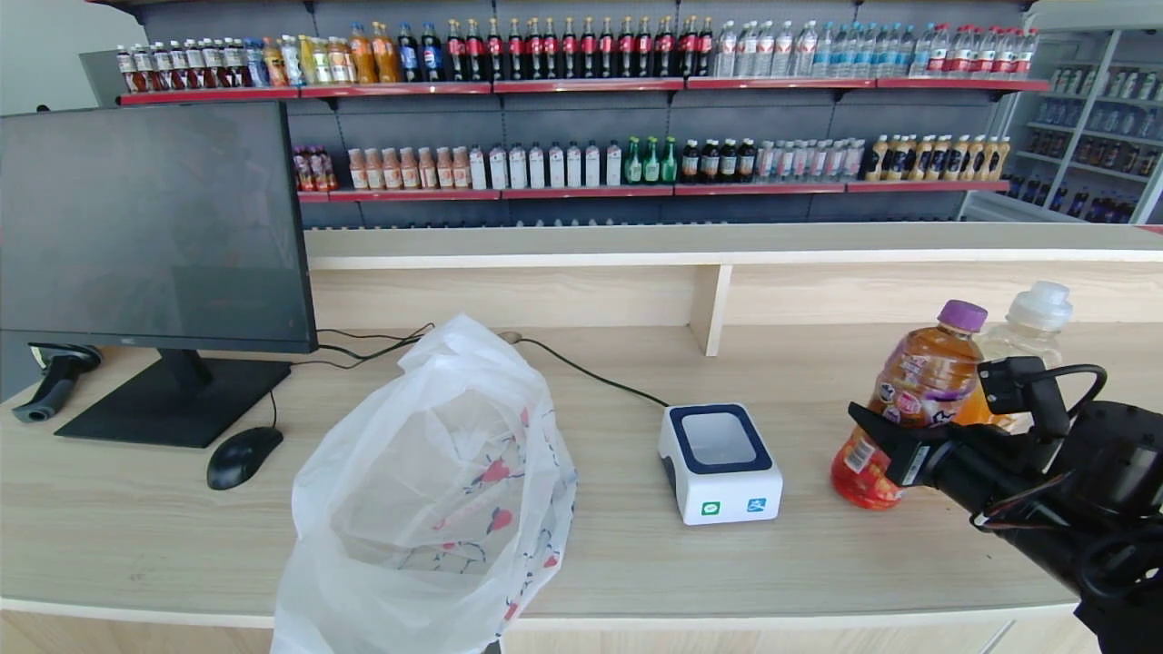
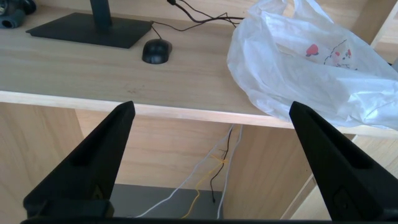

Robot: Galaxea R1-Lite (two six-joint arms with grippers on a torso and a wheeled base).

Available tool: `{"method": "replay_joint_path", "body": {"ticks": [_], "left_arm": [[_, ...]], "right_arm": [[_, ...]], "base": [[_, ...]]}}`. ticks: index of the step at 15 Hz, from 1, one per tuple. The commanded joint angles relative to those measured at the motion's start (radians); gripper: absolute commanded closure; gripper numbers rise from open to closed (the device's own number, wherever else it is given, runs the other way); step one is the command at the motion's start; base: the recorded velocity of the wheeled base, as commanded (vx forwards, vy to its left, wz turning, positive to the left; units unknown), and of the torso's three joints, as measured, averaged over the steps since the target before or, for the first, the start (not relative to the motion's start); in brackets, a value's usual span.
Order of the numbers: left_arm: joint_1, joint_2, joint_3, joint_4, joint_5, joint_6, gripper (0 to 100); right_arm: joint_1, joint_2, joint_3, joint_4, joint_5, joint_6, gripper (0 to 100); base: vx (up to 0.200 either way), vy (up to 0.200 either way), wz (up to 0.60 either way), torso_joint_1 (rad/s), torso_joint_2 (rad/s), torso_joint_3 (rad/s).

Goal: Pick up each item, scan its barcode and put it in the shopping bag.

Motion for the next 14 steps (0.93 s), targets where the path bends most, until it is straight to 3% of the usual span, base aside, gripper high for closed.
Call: {"method": "replay_joint_path", "body": {"ticks": [1,14], "left_arm": [[0.000,0.000,0.000,0.001,0.000,0.000,0],[0.000,0.000,0.000,-0.001,0.000,0.000,0]], "right_arm": [[0.001,-0.023,0.011,-0.002,0.001,0.000,100],[-0.003,-0.141,0.079,-0.002,0.001,0.000,100]], "base": [[0.000,0.000,0.00,0.000,0.00,0.000],[0.000,0.000,0.00,0.000,0.00,0.000]]}}
